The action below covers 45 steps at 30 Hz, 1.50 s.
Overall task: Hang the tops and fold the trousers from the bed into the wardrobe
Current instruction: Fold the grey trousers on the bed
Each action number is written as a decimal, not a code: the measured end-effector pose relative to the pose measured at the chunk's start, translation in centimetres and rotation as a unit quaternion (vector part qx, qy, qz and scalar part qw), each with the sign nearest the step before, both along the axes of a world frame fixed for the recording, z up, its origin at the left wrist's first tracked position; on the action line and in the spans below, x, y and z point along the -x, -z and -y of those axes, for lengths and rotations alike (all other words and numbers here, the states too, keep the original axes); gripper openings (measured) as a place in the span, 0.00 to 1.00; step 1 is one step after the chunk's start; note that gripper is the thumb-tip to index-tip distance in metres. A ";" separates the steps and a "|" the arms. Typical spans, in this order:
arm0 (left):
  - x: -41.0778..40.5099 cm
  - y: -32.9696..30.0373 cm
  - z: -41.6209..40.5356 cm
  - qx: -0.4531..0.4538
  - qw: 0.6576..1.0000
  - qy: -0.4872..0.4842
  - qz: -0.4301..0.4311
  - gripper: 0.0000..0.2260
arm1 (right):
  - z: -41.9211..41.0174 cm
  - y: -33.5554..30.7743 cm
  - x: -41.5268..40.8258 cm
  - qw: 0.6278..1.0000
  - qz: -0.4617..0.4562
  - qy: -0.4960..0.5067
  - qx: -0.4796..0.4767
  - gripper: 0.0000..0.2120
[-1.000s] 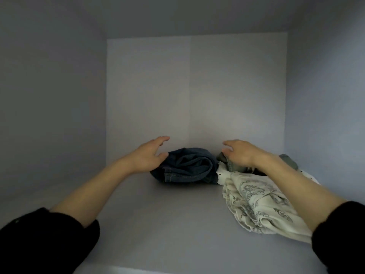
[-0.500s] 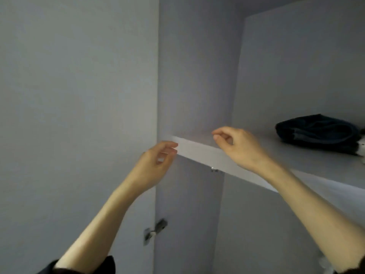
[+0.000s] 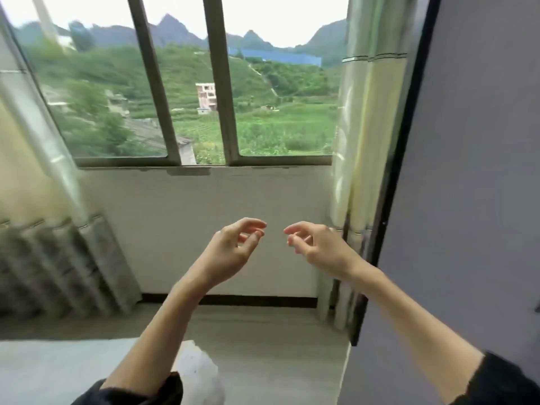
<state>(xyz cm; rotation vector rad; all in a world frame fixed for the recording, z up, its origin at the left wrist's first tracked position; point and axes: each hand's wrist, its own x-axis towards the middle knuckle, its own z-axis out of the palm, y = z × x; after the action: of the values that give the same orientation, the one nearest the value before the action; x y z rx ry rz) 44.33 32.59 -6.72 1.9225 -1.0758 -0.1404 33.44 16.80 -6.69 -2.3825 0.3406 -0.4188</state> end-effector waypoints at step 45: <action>27.0 33.5 -92.0 -0.149 0.476 -0.806 -0.318 0.22 | -98.1 29.7 -6.1 0.639 -0.321 -0.691 0.108 0.12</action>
<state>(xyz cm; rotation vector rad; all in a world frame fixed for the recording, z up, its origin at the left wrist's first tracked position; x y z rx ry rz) 17.34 124.55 -40.18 2.0614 1.5301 0.0644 39.50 114.89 -36.34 -2.1507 -1.2847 1.1621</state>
